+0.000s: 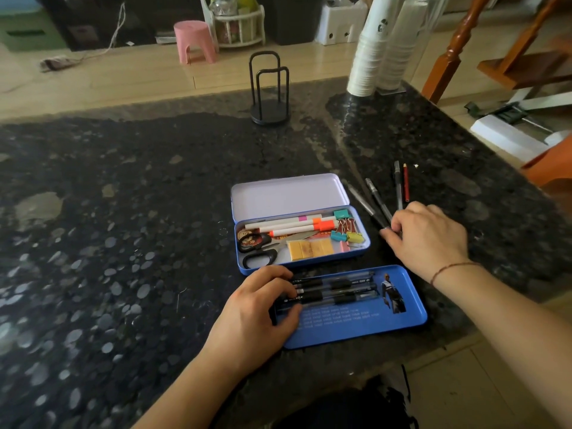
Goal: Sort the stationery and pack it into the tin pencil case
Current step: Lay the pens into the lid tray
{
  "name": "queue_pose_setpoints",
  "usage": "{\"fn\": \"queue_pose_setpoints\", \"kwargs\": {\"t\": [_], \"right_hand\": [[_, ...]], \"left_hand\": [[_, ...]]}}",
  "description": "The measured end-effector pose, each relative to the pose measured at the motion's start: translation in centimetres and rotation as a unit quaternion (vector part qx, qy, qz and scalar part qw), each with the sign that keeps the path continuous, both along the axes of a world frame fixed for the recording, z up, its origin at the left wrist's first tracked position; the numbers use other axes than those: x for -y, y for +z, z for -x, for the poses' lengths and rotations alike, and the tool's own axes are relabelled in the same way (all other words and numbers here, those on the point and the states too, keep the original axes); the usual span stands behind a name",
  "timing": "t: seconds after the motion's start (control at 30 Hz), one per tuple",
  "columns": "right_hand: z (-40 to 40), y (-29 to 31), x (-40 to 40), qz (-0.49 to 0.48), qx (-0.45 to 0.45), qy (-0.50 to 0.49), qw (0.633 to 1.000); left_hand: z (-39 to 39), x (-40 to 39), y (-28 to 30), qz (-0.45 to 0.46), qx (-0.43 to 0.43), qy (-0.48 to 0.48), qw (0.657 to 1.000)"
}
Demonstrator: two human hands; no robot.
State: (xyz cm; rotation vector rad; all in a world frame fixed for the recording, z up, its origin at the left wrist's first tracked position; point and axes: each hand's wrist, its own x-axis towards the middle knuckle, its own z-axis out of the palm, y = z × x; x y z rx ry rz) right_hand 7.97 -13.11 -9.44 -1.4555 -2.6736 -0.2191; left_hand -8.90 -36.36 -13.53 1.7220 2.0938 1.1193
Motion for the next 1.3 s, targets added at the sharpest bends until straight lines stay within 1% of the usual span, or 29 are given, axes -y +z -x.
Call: {"fn": "queue_pose_setpoints", "kwargs": {"t": [0.03,0.07,0.13,0.2,0.23,0.27,0.3,0.33,0.37,0.4,0.47,0.53,0.57,0.63,0.67,0.7,0.77,0.9,0.97,1.07,1.2,1.3], "right_hand": [[-0.2,0.4,0.0,-0.019,-0.002,0.006,1.000],[-0.5,1.1,0.0,-0.032,-0.025,0.012,0.999],[-1.5,2.9,0.0,-0.022,-0.121,0.022,0.992],[-2.9,5.0,0.0,0.036,-0.252,0.042,0.966],[-3.7,5.8,0.0,0.075,-0.332,0.041,0.939],[-4.2,6.8,0.2,0.132,-0.425,0.038,0.895],[-4.6,7.8,0.7,0.215,-0.524,0.046,0.823],[-5.1,8.5,0.9,0.280,-0.593,0.059,0.753],[-5.7,8.8,1.2,0.315,-0.617,0.079,0.717],[-6.2,8.9,1.7,0.318,-0.608,0.109,0.719],[-5.8,9.6,3.9,0.263,-0.543,0.182,0.776],[-4.2,8.5,6.4,0.209,-0.414,0.257,0.848],[-3.2,7.3,7.7,0.206,-0.342,0.298,0.867],[-1.8,3.9,9.3,0.218,-0.206,0.360,0.883],[-1.5,2.4,9.8,0.241,-0.161,0.372,0.882],[-1.3,1.2,10.2,0.267,-0.134,0.372,0.879],[-1.2,-0.3,10.5,0.264,-0.113,0.381,0.879],[-0.7,-0.8,10.7,0.192,-0.133,0.373,0.898],[-0.3,-0.9,10.9,0.176,-0.143,0.365,0.903],[0.5,-1.2,11.3,0.124,-0.121,0.364,0.915],[1.7,-1.4,11.6,0.069,-0.088,0.408,0.906],[2.7,-1.4,11.6,0.019,-0.086,0.430,0.898]], "left_hand": [[0.0,0.0,0.0,0.001,0.000,-0.002,1.000],[0.0,0.0,0.0,0.002,0.000,-0.004,1.000],[0.0,0.0,0.1,0.002,0.001,-0.005,1.000],[0.0,0.0,0.1,0.001,0.003,-0.005,1.000],[0.0,0.0,0.1,0.002,0.005,-0.006,1.000],[0.0,0.0,0.1,0.004,0.007,-0.006,1.000],[0.1,0.0,0.1,0.005,0.010,-0.006,1.000],[0.1,0.0,0.1,0.006,0.012,-0.006,1.000],[0.1,0.0,0.1,0.006,0.013,-0.007,1.000],[0.1,0.0,0.1,0.008,0.013,-0.009,1.000],[0.1,0.0,0.2,0.009,0.012,-0.012,1.000],[0.0,0.0,0.4,0.007,0.013,-0.010,1.000],[0.1,0.0,0.4,0.006,0.013,-0.009,1.000],[0.1,0.0,0.3,0.005,0.011,-0.009,1.000],[0.1,0.0,0.3,0.003,0.010,-0.010,1.000],[0.1,0.0,0.3,0.000,0.010,-0.010,1.000],[0.0,-0.1,0.2,-0.005,0.009,-0.008,1.000],[0.1,-0.1,0.1,-0.003,0.015,-0.008,1.000],[0.3,0.0,0.1,0.002,0.017,-0.009,1.000],[0.3,0.0,0.1,0.003,0.019,-0.009,1.000],[0.3,0.0,0.2,-0.002,0.024,-0.008,1.000],[0.3,0.2,0.4,-0.007,0.039,-0.018,0.999]]}}
